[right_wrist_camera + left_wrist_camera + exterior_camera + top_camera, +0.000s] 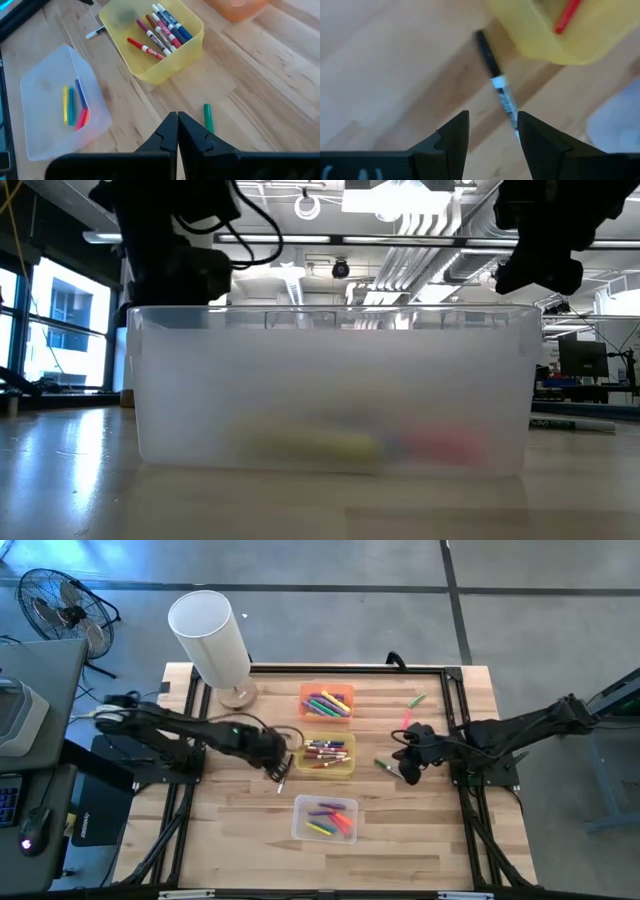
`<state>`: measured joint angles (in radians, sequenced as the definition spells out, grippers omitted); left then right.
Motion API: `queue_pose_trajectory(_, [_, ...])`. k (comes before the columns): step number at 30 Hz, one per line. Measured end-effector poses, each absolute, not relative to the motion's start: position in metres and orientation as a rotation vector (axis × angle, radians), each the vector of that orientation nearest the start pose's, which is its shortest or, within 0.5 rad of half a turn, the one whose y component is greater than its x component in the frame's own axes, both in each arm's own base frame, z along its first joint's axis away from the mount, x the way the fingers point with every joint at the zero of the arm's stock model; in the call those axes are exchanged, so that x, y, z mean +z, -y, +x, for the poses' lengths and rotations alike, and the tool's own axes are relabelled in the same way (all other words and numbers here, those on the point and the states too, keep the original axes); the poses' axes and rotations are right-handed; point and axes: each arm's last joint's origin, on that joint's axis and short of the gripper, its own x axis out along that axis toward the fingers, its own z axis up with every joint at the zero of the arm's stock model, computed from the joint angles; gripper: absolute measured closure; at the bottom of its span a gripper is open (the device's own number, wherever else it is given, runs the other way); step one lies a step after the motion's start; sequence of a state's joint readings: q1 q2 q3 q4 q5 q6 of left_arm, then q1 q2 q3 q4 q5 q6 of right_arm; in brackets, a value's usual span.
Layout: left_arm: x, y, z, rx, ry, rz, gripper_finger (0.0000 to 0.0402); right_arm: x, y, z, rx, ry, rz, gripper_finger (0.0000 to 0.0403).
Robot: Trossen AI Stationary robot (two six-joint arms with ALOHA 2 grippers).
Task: Pick & Place Markers
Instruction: Put the black marker pen into the yellow bin
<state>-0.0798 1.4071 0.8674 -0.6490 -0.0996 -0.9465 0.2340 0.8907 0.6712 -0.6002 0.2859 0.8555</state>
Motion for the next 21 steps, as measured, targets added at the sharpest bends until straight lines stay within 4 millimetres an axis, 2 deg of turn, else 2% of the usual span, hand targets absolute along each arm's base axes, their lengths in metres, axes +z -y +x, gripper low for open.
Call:
queue_pose_trajectory(8, [0.179,0.056,0.288,0.567,-1.134,-0.654,0.0238,0.243,-0.030,0.159,-0.353,-0.756,0.526,0.0403])
queue_pose_trajectory(16, [0.151,0.061,0.298,0.654,-1.202,-0.664,0.0238,0.244,-0.030,0.156,-0.312,-0.775,0.516,0.0403])
queue_pose_trajectory(21, [0.144,0.062,0.299,0.667,-1.241,-0.663,0.0249,0.245,-0.030,0.155,-0.294,-0.779,0.501,0.0403])
